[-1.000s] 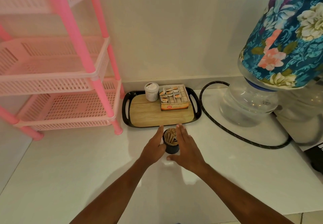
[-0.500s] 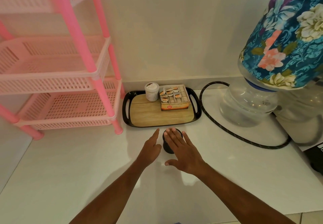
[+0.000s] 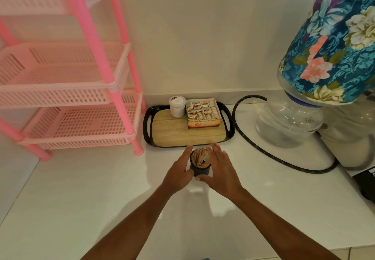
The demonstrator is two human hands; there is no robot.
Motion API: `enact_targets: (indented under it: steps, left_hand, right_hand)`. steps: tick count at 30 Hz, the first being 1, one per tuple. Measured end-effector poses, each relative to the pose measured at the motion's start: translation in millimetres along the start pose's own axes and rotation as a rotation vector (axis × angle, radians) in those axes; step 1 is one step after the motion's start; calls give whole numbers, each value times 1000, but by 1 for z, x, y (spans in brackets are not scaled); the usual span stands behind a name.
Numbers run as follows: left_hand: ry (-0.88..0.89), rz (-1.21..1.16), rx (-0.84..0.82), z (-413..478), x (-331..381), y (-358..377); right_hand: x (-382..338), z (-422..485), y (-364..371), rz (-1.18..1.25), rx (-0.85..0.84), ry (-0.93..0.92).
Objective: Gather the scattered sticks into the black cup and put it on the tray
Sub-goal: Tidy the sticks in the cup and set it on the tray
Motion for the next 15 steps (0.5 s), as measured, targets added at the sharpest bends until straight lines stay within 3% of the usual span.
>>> enact_targets:
  steps: [4,11,15]
  left_hand:
    - [171,128,25,-2,7,3]
    - [243,319,55,-2,9,8]
    - [221,333,41,-2,7,8]
  right_hand:
    - [12,-1,-6,-6,70,76]
    - [10,14,0,-252,-265,23]
    - [7,25,2,-172,-366,87]
Point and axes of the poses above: each hand's wrist, its own z-axis towards the middle knuckle, its own y-axis out of the palm, x = y × z, the point moved 5 cm from there along z, towards the middle knuckle, and after that the axes turned 9 degrees about -y, right-handed, at the moved point
